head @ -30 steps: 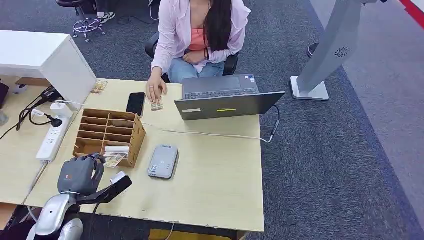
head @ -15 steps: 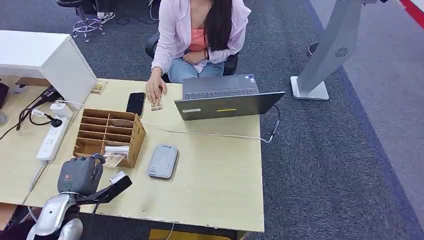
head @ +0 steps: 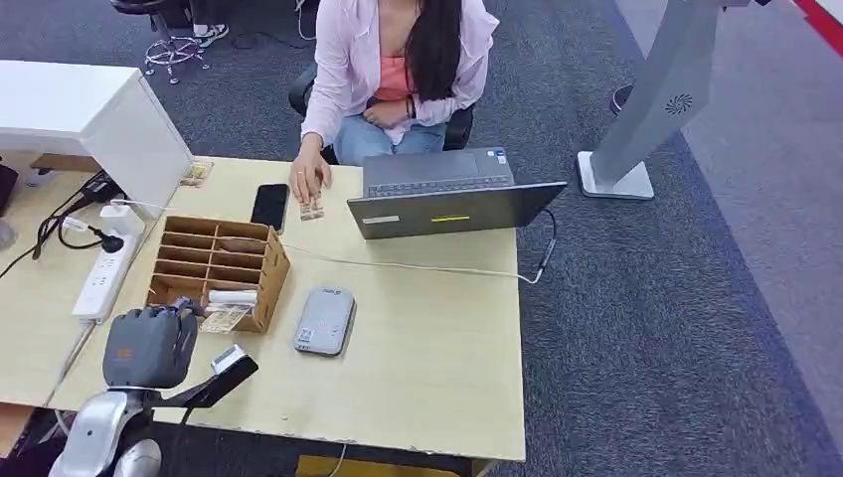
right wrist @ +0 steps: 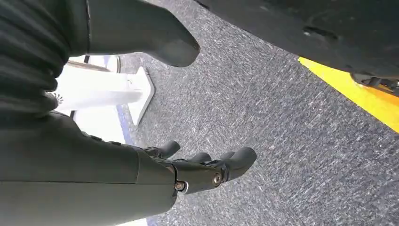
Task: Pass the card to the sensor for recognition and then transmit it.
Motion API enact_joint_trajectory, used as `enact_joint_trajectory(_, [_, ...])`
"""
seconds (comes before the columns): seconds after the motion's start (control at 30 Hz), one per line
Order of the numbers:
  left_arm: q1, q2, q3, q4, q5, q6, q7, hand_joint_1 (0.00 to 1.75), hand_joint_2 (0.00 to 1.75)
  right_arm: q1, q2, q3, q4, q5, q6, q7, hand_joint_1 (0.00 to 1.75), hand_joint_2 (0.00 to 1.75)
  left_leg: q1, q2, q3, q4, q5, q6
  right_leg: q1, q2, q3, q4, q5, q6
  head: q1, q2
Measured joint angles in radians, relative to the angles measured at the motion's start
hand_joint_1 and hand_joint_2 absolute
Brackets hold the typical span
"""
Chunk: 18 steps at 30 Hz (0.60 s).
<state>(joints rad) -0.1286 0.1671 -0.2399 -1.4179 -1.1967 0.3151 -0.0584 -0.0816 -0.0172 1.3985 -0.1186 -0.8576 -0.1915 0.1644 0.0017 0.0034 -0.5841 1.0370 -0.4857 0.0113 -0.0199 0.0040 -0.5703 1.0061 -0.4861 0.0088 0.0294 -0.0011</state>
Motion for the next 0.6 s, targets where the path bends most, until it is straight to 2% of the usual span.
enact_joint_trajectory(0.07, [0.003, -0.001, 0.001, -0.007, 0.0, 0.003, -0.001, 1.75, 1.75, 0.0, 0.0, 0.002, 0.0, 0.0, -0.001, 0.0, 0.0, 1.75, 0.0, 0.0, 0.0, 0.0, 0.0, 0.0, 0.0, 0.0, 0.0, 0.0, 0.0, 0.0, 0.0, 0.0])
enact_joint_trajectory(0.23, [0.036, -0.006, 0.001, -0.079, -0.007, 0.065, -0.035, 1.75, 1.75, 0.0, 0.0, 0.008, 0.0, -0.012, -0.006, 0.001, 0.0, 1.75, 0.0, 0.0, 0.0, 0.0, 0.0, 0.0, 0.0, 0.0, 0.0, 0.0, 0.0, 0.0, 0.0, 0.0])
enact_joint_trajectory(0.37, [0.058, -0.01, 0.0, -0.145, -0.014, 0.072, -0.035, 1.75, 1.75, -0.001, 0.0, 0.013, 0.0, -0.018, -0.009, 0.003, 0.0, 1.75, 0.0, 0.0, 0.0, 0.0, 0.0, 0.0, 0.0, 0.0, 0.0, 0.0, 0.0, 0.0, 0.0, 0.0])
enact_joint_trajectory(0.4, [0.062, -0.011, 0.0, -0.158, -0.016, 0.072, -0.035, 0.0, 1.75, -0.001, 0.0, 0.013, 0.0, -0.02, -0.009, 0.003, 0.0, 1.75, 0.0, 0.0, 0.0, 0.0, 0.0, 0.0, 0.0, 0.0, 0.0, 0.0, 0.0, 0.0, 0.0, 0.0])
enact_joint_trajectory(0.47, [0.063, -0.014, 0.0, -0.166, -0.016, 0.067, -0.027, 0.0, 1.75, -0.001, 0.0, 0.014, 0.0, -0.021, -0.01, 0.003, 0.0, 1.75, 0.0, 0.0, 0.0, 0.0, 0.0, 0.0, 0.0, 0.0, 0.0, 0.0, 0.0, 0.0, 0.0, 0.0])
enact_joint_trajectory(0.6, [0.062, -0.014, 0.0, -0.163, -0.018, 0.013, 0.008, 0.0, 1.75, -0.001, 0.0, 0.015, 0.0, -0.027, -0.009, 0.002, 0.0, 1.75, 0.0, 0.0, 0.0, 0.0, 0.0, 0.0, 0.0, 0.0, 0.0, 0.0, 0.0, 0.0, 0.0, 0.0])
